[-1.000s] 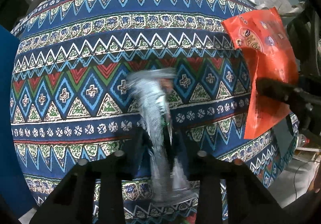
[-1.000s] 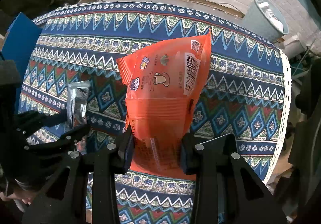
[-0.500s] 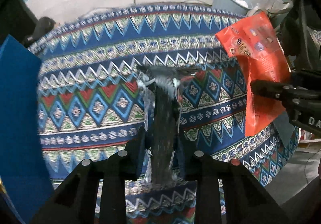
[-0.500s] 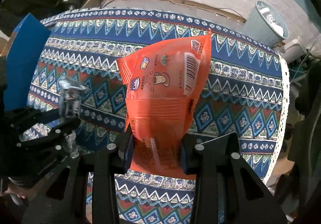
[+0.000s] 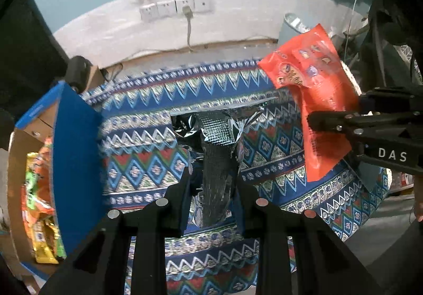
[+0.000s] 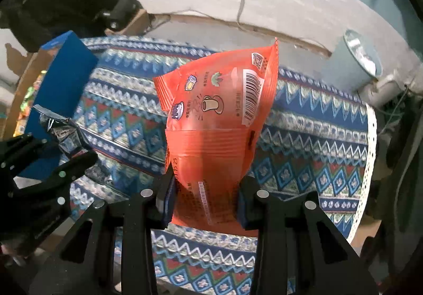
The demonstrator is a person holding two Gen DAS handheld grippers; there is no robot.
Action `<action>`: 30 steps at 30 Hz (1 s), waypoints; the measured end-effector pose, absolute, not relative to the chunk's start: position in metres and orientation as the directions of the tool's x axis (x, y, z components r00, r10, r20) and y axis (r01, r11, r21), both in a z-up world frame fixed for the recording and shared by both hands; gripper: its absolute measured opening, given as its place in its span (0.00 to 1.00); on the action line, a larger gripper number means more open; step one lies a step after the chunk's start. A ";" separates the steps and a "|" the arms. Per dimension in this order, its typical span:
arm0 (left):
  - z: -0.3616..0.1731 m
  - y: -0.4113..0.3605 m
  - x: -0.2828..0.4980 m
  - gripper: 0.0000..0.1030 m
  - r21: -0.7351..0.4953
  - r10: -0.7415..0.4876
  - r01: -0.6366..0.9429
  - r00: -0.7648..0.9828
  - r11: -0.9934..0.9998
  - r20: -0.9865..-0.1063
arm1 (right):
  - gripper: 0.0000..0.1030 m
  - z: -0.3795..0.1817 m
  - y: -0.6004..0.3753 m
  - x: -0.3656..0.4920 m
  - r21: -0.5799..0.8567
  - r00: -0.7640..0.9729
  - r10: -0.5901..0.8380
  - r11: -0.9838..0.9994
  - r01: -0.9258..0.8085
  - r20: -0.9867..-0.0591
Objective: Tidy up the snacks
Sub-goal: 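Lift and carry the foil bar and red bag over the box with both tools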
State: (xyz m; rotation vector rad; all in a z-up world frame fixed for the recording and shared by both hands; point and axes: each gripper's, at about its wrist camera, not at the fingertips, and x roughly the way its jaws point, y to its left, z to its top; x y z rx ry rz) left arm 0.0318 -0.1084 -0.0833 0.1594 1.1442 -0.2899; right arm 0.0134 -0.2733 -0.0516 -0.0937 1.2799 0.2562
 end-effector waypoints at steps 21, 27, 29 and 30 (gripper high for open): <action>-0.016 -0.030 0.018 0.27 0.046 -0.084 0.213 0.559 0.976 -0.825 | 0.35 0.017 -0.179 0.010 0.115 0.355 0.274 0.906 -0.408 -0.894; -0.005 0.000 0.013 0.27 0.011 -0.098 0.185 0.570 0.983 -0.816 | 0.35 0.024 -0.150 0.011 0.124 0.349 0.303 0.883 -0.453 -0.886; -0.002 0.011 0.012 0.27 0.001 -0.099 0.171 0.573 0.985 -0.813 | 0.35 0.025 -0.140 0.011 0.127 0.345 0.313 0.874 -0.468 -0.885; -0.001 0.016 0.011 0.27 -0.002 -0.097 0.164 0.576 0.986 -0.812 | 0.35 0.026 -0.135 0.011 0.127 0.343 0.316 0.872 -0.473 -0.885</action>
